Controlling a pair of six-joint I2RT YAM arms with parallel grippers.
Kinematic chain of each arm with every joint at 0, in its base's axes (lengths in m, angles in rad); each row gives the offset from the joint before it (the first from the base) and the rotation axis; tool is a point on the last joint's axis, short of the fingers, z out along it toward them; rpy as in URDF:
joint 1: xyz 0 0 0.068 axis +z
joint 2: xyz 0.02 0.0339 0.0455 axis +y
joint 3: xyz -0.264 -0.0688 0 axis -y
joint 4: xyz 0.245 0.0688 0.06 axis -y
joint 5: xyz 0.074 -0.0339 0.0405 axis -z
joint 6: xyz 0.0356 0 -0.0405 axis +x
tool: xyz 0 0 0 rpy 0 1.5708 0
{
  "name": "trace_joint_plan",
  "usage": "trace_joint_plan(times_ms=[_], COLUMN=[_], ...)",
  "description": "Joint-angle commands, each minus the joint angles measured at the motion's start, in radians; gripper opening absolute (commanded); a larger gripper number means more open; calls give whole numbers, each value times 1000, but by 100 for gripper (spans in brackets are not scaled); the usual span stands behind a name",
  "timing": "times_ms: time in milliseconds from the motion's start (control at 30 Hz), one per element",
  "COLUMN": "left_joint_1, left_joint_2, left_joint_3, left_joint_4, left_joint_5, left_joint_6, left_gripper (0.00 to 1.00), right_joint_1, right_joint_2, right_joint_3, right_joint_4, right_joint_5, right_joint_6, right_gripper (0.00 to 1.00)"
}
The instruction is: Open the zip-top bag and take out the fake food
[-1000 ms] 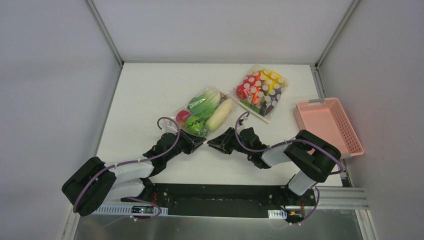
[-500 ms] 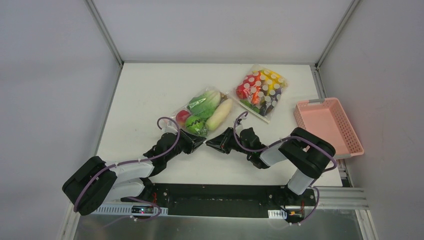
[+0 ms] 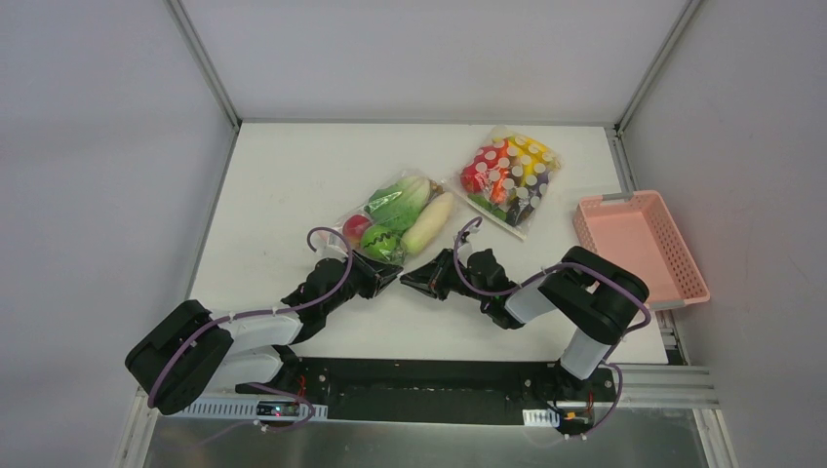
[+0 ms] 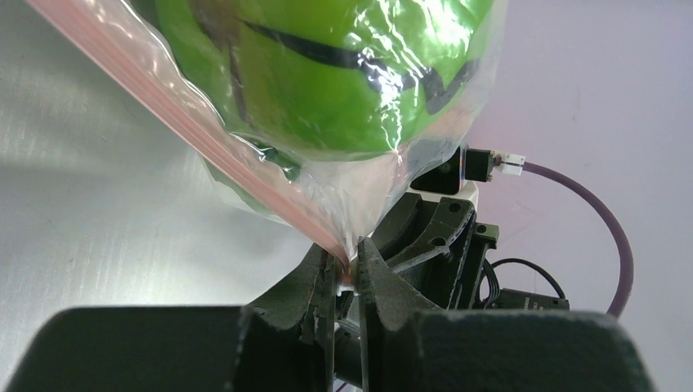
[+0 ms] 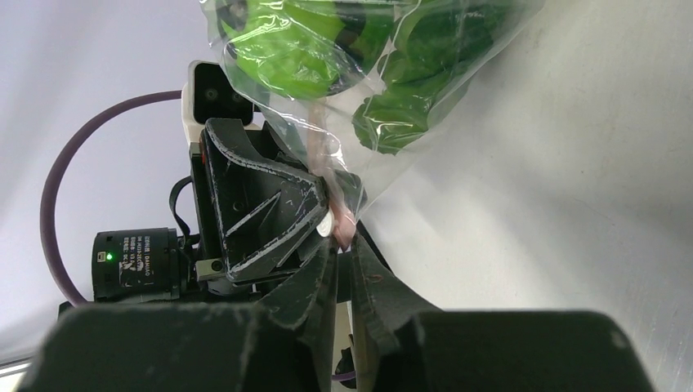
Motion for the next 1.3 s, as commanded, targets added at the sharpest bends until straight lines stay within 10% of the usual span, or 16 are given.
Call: trace_joint_plan(times_ms=[0, 267, 1267], left_joint_1=[-18, -18, 139], left_joint_2=[-4, -9, -339], left_joint_3=[-9, -19, -11], left_joint_4=[72, 71, -346], left_joint_5=[0, 1, -132], left_joint_6=[-10, -4, 137], left_gripper=[0, 0, 0], right_joint_1=[-1, -2, -68], right_joint_2=[-7, -16, -368], right_joint_3=[32, 36, -92], right_joint_4=[74, 74, -326], right_joint_5=[12, 15, 92], right_joint_6=[-4, -9, -197], right_gripper=[13, 0, 0])
